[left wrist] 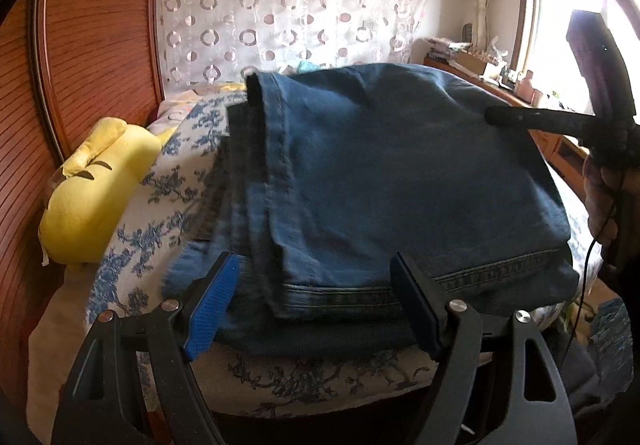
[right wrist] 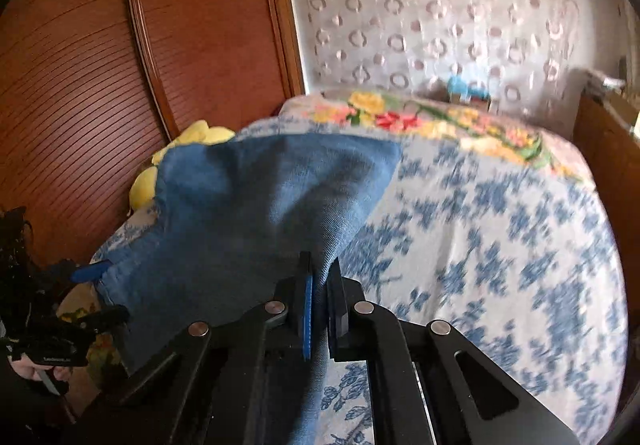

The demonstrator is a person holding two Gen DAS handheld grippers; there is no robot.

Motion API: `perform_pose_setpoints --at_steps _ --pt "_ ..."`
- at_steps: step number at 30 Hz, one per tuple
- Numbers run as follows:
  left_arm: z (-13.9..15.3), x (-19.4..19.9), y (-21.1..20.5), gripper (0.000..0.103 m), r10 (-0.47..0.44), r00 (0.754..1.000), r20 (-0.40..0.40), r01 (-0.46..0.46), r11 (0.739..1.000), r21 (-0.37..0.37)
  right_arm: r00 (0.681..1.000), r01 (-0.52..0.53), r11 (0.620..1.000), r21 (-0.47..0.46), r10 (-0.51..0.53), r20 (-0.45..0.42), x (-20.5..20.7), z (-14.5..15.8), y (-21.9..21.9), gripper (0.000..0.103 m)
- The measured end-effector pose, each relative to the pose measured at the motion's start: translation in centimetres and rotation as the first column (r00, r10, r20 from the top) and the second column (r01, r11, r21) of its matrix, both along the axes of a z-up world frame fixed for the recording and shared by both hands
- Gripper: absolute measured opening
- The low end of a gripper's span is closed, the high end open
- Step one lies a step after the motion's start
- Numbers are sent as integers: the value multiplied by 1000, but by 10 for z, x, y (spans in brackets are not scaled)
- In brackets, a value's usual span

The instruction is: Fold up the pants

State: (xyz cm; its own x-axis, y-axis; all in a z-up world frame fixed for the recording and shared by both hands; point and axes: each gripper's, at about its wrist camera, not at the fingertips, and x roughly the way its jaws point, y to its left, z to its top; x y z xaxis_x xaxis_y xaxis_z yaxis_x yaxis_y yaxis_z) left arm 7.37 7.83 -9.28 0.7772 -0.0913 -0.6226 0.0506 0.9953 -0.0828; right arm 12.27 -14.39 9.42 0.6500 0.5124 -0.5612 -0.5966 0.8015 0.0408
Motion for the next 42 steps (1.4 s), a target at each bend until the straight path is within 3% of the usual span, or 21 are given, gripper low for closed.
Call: perform_pose_setpoints --at_steps 10,14,18,21,23,25,27,32,36,42 --pt "18 7 -16 79 -40 999 24 40 999 -17 984 148 986 -78 -139 110 -10 35 -56 4" --pt "22 13 -31 79 -74 997 30 74 997 -18 970 237 962 -137 -226 86 4 21 -94 5" --pt "25 21 -53 79 -114 993 31 114 993 -14 961 273 956 -108 -275 -3 19 -7 -130 6" --pt "25 24 -71 79 -146 989 28 147 989 -10 957 284 953 -104 -289 -31 14 -24 -139 13" --pt "25 26 -82 79 -168 986 18 168 986 -9 956 286 954 -94 -290 -34 6 -31 -143 22" --pt "24 27 -96 79 -191 981 12 191 982 -4 960 270 960 -66 -274 -60 1 -38 -146 39" --pt "24 29 -108 79 -216 976 10 216 976 -7 960 266 963 -53 -269 -75 -8 -42 -153 46" --pt "29 38 -140 79 -277 961 6 277 961 -11 961 260 965 -27 -261 -96 -24 -47 -167 47" --pt "26 45 -165 79 -310 951 -11 310 951 5 959 259 965 24 -255 -123 -32 -51 -182 54" --pt "15 51 -190 79 -329 943 -52 329 944 2 961 244 969 27 -238 -141 -56 -50 -185 55"
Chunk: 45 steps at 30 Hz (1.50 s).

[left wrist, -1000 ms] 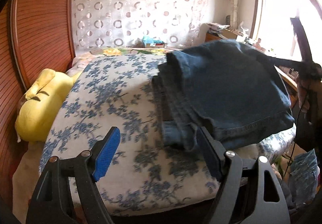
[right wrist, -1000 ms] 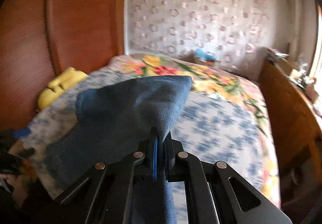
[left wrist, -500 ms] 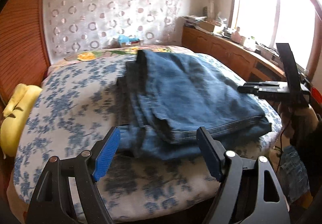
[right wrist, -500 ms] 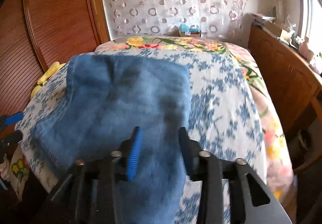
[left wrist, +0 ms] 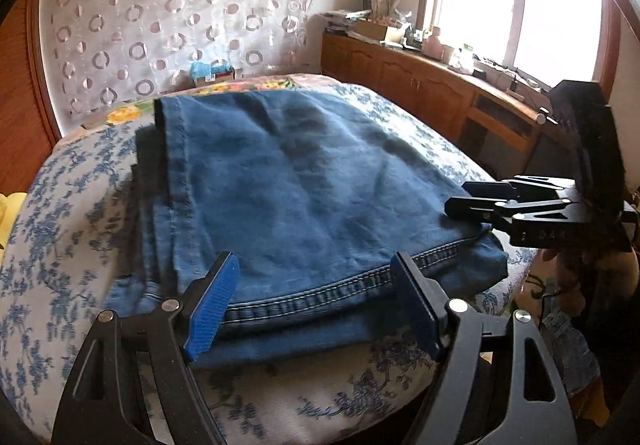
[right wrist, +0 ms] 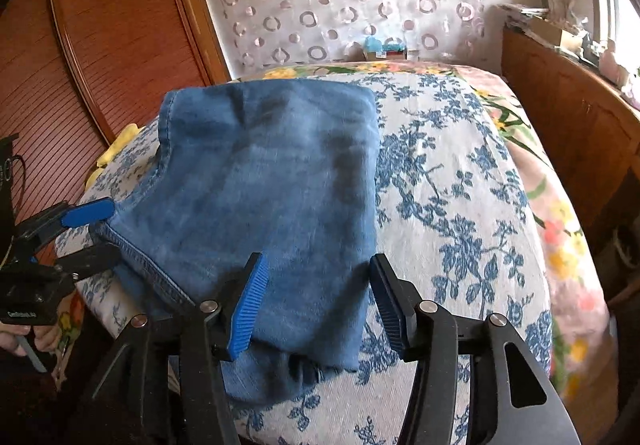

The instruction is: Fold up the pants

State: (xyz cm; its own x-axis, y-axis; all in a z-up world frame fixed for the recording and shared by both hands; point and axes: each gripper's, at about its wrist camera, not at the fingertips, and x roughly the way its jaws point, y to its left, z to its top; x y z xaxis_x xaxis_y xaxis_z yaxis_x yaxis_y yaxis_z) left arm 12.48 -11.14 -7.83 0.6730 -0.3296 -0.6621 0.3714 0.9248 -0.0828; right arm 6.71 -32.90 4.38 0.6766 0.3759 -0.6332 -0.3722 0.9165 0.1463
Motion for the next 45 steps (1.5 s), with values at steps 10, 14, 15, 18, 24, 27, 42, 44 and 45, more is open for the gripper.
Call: perform_pose_setpoints --at_steps 10,14,15,18,24,27,42,44,45 --pt "-22 1 -8 79 -2 999 -44 5 998 56 998 61 998 29 -61 -2 -1 -3 -14 57" --pt "-24 4 -9 79 1 999 -43 2 998 59 997 78 996 38 -78 -7 4 -7 -13 57" --pt "-24 3 -9 79 0 999 -42 2 998 58 997 81 996 40 -81 -7 5 -8 -13 57" --pt "-25 3 -9 79 -5 999 -45 8 998 54 996 88 995 46 -88 -14 10 -11 -8 58" --pt "-25 5 -8 79 -9 999 -43 11 999 52 996 94 994 51 -94 -11 17 -15 1 58" --pt "-25 4 -7 79 -10 999 -43 12 998 54 996 94 994 47 -94 -2 17 -16 4 58" --pt "-28 1 -8 79 -11 1000 -17 12 998 56 999 50 998 37 -51 15 18 -22 18 47" --pt "-28 1 -8 79 -12 1000 -13 12 998 61 999 36 999 35 -36 0 20 -21 20 42" --pt "-28 0 -9 79 -12 1000 -11 12 998 62 1000 30 999 39 -30 -7 22 -21 20 38"
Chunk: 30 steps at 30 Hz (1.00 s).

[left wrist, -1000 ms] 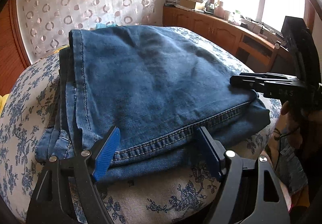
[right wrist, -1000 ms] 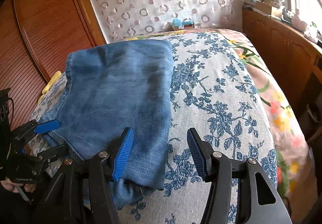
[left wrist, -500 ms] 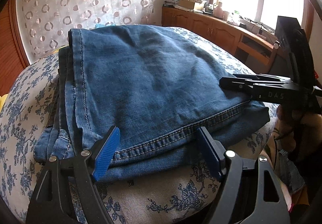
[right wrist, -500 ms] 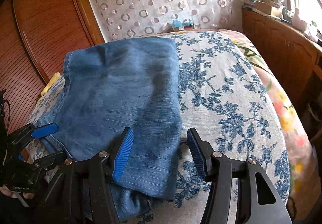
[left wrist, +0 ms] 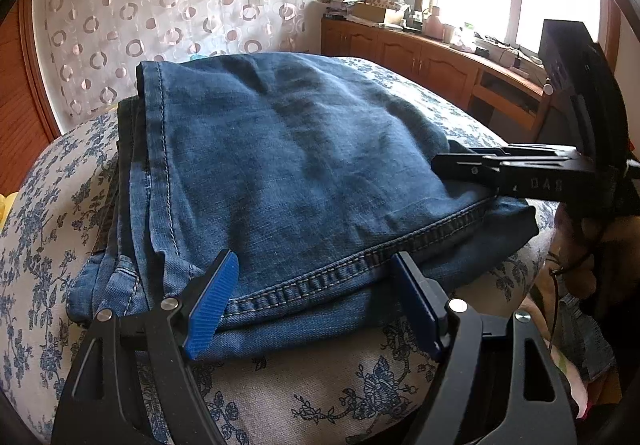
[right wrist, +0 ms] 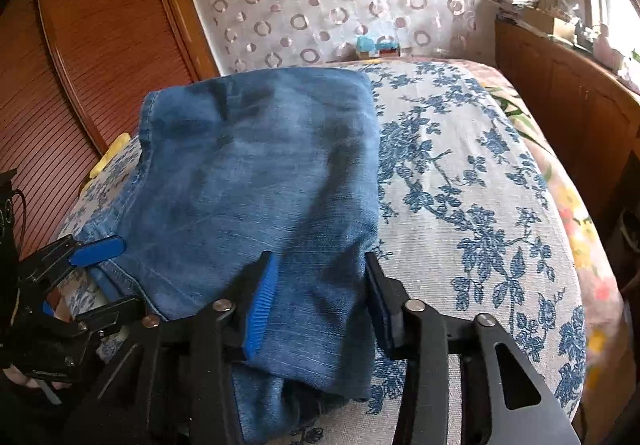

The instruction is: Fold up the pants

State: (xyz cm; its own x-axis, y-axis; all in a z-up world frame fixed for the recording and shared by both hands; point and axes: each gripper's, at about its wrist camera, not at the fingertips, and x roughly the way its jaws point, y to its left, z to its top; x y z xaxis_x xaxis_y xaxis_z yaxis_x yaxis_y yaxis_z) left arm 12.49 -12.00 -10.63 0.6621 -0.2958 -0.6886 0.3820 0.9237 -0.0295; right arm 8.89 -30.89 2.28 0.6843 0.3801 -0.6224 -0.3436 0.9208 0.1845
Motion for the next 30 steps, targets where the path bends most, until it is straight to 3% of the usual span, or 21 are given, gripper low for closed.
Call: perform_pose_setpoints --at_steps 4,7,18,30 --pt "0 -1 1 79 -2 1000 8 2 1000 -4 1000 -11 1000 8 11 -9 4 3 1 15" --pt "1 -3 2 79 -6 1000 4 6 1000 -12 1000 -16 999 51 15 10 3 12 -4 8" --pt "13 -13 22 79 20 1000 -18 -21 998 -52 989 -80 996 36 75 130 -14 57 12 7" --pt "48 -40 82 79 122 991 57 -116 988 -103 951 -228 973 23 217 222 -27 89 65 6"
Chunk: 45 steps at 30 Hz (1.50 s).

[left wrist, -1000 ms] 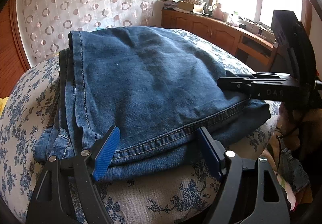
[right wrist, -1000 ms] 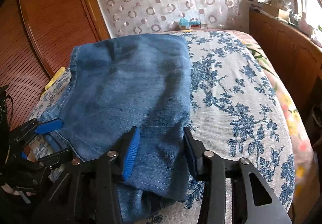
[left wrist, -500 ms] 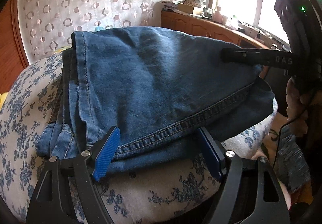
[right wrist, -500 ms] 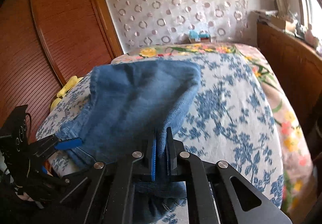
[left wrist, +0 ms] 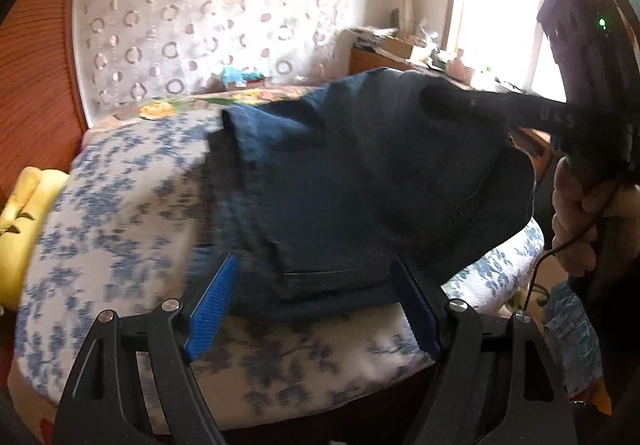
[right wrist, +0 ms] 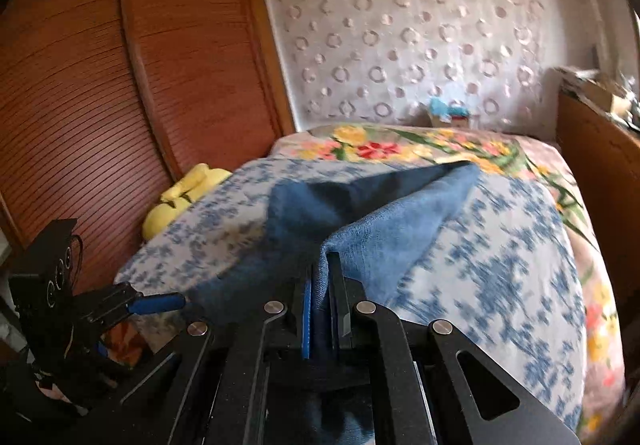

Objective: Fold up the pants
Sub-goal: 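Grasp the folded jeans edge with the right gripper and lift it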

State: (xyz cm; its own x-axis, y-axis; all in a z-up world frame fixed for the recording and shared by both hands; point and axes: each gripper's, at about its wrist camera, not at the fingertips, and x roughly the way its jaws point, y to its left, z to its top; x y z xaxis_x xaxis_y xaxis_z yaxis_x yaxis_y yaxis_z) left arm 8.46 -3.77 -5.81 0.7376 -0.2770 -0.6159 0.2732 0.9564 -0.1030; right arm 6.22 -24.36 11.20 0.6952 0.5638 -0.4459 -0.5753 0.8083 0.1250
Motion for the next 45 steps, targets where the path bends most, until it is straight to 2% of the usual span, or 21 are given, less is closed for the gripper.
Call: perform_pose_setpoints --at_steps 8,14,19,23,26,27,28,30,33,38,45 --pt "9 -15 60 79 127 991 33 -127 992 -15 990 -141 990 -26 141 -4 2 -3 68 6" --pt "7 -23 97 79 200 979 40 -199 980 -19 972 -221 973 -62 215 -91 13 -28 118 6" --pt "9 -26 112 79 230 972 48 -228 973 -39 957 -246 966 -83 229 -179 33 -53 137 6" --pt "13 -28 110 79 227 972 59 -224 974 -40 958 -235 969 -80 217 -188 41 -47 140 8" --pt "16 -30 105 79 212 975 68 -210 977 -44 971 -209 974 -89 196 -137 29 -29 131 9" --pt "18 -31 102 79 204 976 72 -202 979 -44 972 -212 973 -85 202 -120 14 -23 125 13" --pt "20 -31 99 79 196 978 76 -194 980 -43 974 -211 974 -86 203 -99 10 -15 122 19" --pt "23 -30 95 79 184 979 84 -181 982 -44 979 -199 976 -89 194 -64 4 -3 116 26" --pt "25 -29 86 79 162 983 90 -158 986 -44 986 -167 981 -95 165 -30 -2 10 104 27" --pt "20 -17 74 79 131 989 71 -129 991 -35 996 -86 990 -116 88 12 -7 14 82 28" --pt "16 16 61 79 101 994 44 -99 994 -50 1000 7 985 -171 -8 -6 17 8 64 41"
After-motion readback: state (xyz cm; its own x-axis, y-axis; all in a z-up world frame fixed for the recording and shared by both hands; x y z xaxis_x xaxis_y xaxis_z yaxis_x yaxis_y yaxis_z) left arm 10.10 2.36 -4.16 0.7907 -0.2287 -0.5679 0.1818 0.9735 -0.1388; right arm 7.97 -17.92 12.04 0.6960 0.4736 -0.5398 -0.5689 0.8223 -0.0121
